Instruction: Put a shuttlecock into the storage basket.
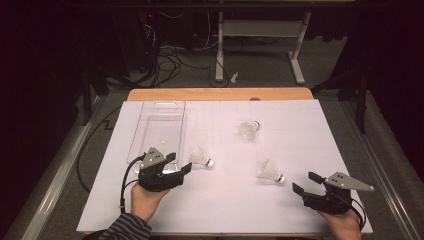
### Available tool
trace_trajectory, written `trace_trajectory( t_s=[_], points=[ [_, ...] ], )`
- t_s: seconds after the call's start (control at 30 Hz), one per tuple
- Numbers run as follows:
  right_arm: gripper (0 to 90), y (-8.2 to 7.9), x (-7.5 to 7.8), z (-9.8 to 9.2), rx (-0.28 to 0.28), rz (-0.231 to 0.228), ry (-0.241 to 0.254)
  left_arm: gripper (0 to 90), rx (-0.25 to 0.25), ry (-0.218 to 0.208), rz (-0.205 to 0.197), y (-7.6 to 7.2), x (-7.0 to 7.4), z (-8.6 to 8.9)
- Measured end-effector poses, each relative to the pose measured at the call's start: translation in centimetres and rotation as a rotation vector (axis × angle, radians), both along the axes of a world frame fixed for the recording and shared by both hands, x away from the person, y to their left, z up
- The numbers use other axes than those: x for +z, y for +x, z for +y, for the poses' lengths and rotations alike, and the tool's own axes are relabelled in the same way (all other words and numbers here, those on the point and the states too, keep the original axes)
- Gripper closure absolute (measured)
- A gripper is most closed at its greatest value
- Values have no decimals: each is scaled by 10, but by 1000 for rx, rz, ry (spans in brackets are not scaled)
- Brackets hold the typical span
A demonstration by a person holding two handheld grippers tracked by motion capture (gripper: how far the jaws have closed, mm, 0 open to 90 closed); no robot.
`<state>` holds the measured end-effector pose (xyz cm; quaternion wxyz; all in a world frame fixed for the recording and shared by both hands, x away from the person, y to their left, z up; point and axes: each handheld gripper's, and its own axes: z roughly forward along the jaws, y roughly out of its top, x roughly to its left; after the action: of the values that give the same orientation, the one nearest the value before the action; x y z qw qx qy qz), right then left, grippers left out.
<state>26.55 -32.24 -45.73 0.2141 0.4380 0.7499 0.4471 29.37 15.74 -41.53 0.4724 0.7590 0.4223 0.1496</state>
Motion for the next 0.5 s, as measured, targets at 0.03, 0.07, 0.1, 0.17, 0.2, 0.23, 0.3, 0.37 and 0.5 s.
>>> trace_trajectory(
  t_s=[0.03, 0.07, 0.1, 0.17, 0.2, 0.23, 0.3, 0.37, 0.5],
  points=[
    [265, 0, 0, 0, 0, 1, -1, 327, 0, -1, 2, 1, 0, -1],
    [264, 0, 0, 0, 0, 1, -1, 328, -1, -2, 4, 1, 0, -1],
    [264, 0, 0, 0, 0, 1, -1, 328, -1, -4, 4, 1, 0, -2],
    [265, 0, 0, 0, 0, 1, 0, 329, -2, -4, 5, 2, 0, -3],
    [264, 0, 0, 0, 0, 1, 0, 330, -2, -5, 6, 3, 0, -3],
    [265, 0, 0, 0, 0, 1, 0, 331, -2, -6, 6, 3, 0, -4],
    [265, 0, 0, 0, 0, 1, 1, 331, -4, -8, 6, 4, 1, -5],
    [264, 0, 0, 0, 1, 2, 0, 332, -5, -10, 6, 5, 1, -6],
    [264, 0, 0, 0, 1, 2, 1, 333, -11, -14, 7, 7, 2, -10]
  ],
)
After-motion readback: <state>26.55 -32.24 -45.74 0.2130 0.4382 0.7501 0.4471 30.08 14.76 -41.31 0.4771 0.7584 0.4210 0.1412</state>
